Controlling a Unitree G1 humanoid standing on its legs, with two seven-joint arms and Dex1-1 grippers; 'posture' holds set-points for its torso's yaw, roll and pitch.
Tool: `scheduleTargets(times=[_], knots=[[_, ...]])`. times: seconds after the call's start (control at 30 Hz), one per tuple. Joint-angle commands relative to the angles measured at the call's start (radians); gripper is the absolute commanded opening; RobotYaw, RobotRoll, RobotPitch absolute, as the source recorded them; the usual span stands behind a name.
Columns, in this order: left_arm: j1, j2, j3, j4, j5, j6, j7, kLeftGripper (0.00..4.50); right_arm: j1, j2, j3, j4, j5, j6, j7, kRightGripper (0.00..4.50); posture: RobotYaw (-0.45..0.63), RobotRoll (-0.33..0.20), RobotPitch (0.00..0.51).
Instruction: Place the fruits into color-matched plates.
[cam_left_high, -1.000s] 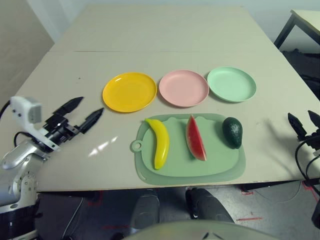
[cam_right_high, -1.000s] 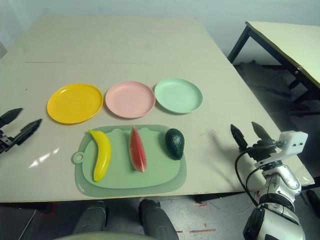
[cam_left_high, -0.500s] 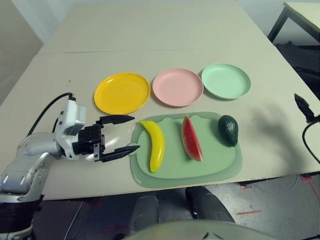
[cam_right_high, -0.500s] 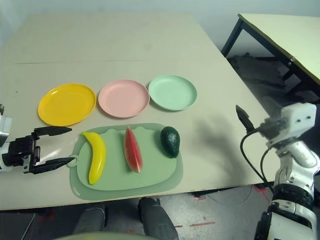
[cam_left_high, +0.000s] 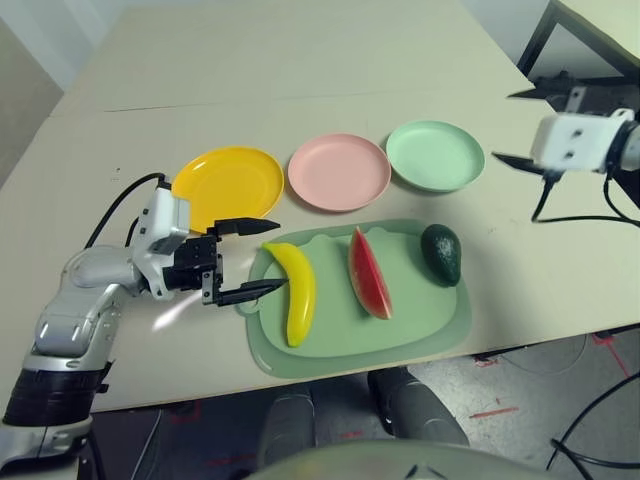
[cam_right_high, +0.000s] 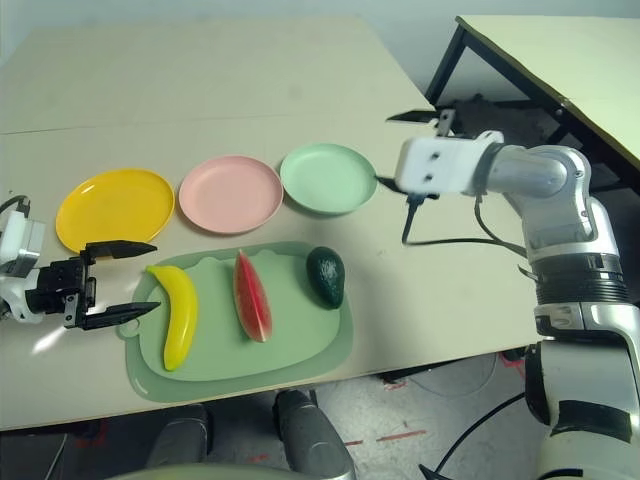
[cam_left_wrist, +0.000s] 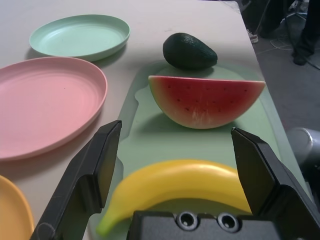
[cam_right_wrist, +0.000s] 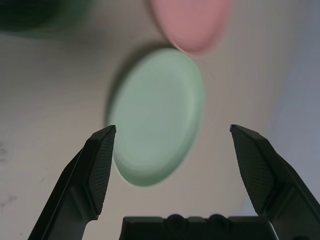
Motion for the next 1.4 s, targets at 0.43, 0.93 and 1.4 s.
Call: scheduleTargets(times=[0.43, 0.93, 1.4], knots=[[0.058, 0.039, -0.003, -0.081, -0.026, 0.063, -0.026, 4.46, -0.089, -0.008, 0.247, 0.067, -0.053, -0.354, 0.102, 4.5, -0.05, 0.0, 0.155], [0.009, 0.044, -0.021, -0.061, -0.019, 0.093, -0.037, 4.46, -0.079, 0.046, 0.286, -0.017, -0.064, -0.311, 0.09, 4.5, -0.07, 0.0, 0.158], [0.019, 0.034, -0.018, -0.091, -0.03, 0.126, -0.006, 4.46, -0.116, 0.087, 0.342, 0.046, -0.156, -0.417, 0.05, 4.5, -0.06, 0.0, 0.163]])
